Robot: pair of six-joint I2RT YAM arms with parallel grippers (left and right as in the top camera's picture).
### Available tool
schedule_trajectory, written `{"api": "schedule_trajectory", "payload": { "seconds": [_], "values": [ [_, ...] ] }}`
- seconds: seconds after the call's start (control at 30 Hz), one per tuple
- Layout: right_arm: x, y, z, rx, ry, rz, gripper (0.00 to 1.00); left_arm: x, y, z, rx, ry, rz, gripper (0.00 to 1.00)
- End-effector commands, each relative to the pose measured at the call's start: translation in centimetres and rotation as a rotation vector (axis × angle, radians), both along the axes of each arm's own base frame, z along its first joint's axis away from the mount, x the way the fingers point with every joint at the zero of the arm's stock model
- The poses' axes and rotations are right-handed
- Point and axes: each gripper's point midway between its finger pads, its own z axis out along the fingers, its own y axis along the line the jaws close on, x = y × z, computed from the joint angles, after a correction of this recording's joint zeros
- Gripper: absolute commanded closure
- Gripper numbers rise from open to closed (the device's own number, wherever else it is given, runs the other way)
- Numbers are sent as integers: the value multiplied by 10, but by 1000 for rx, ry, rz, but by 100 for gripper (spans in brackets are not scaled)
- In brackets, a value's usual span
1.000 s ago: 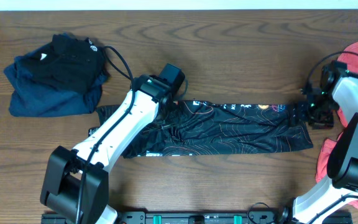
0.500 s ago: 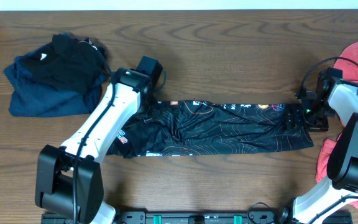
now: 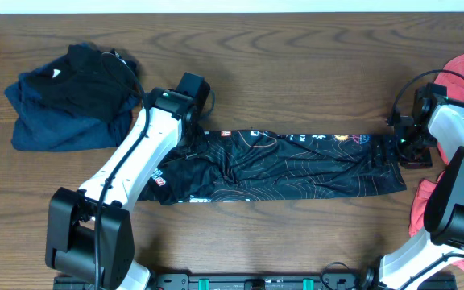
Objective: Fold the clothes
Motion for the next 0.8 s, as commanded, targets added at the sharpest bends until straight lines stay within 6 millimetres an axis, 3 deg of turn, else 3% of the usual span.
{"api": "schedule_trajectory", "payload": {
  "seconds": [0.0,0.17,0.77],
  "values": [
    [-1,-5,-4,-22,8,14,17,0,4,0,21,1,-4,25],
    [-10,-2,-12,-16,25,14,17,0,4,0,21,1,-4,25],
    [-11,14,-16,37,22,28,22,-3,5,0,25,12,-4,25]
  ]
}}
